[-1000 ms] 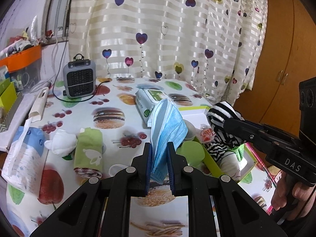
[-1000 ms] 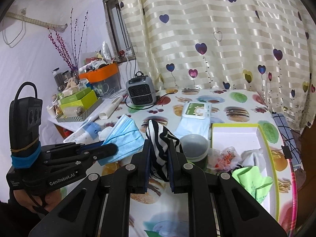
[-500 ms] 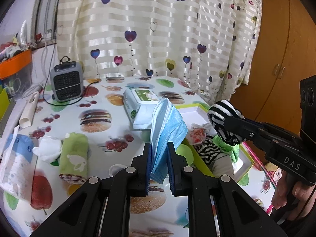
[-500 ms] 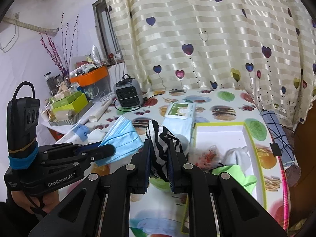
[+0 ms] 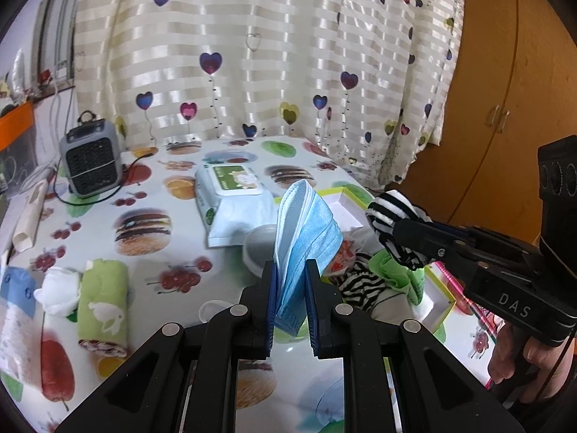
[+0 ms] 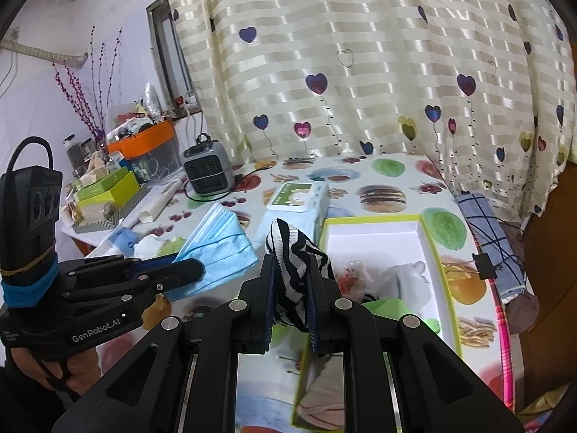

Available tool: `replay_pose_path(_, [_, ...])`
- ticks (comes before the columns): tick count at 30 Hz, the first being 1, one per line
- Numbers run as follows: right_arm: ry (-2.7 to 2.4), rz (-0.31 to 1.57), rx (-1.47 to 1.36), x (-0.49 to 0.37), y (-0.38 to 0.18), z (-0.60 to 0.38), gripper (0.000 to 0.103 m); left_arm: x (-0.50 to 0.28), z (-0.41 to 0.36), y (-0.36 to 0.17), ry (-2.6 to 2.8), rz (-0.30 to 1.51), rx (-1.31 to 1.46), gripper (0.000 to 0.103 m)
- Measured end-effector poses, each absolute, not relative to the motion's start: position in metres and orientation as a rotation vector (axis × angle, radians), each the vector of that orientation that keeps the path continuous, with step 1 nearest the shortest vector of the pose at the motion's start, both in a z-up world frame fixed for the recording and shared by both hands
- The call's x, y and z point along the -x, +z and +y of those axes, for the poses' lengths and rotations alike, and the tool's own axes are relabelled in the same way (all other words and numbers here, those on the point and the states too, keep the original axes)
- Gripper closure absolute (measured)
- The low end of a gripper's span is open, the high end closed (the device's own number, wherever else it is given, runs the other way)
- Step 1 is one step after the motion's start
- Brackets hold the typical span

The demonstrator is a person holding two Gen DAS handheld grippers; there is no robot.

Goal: Organize soft objects
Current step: 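Carry the striped sock and blue mask over the white box with both tools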

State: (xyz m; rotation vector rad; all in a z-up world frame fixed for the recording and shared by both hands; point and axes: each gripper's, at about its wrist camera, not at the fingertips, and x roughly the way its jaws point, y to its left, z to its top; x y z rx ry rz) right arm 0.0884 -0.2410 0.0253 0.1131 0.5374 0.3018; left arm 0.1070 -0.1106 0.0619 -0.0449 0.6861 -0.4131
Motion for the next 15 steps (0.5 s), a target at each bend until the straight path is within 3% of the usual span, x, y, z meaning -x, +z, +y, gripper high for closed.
replay_pose_path(15, [0.218, 0.565, -0.153, -0.120, 0.010, -0.289, 0.087, -0.145, -0.152, 0.051, -0.466, 0.725, 0.023, 0.089])
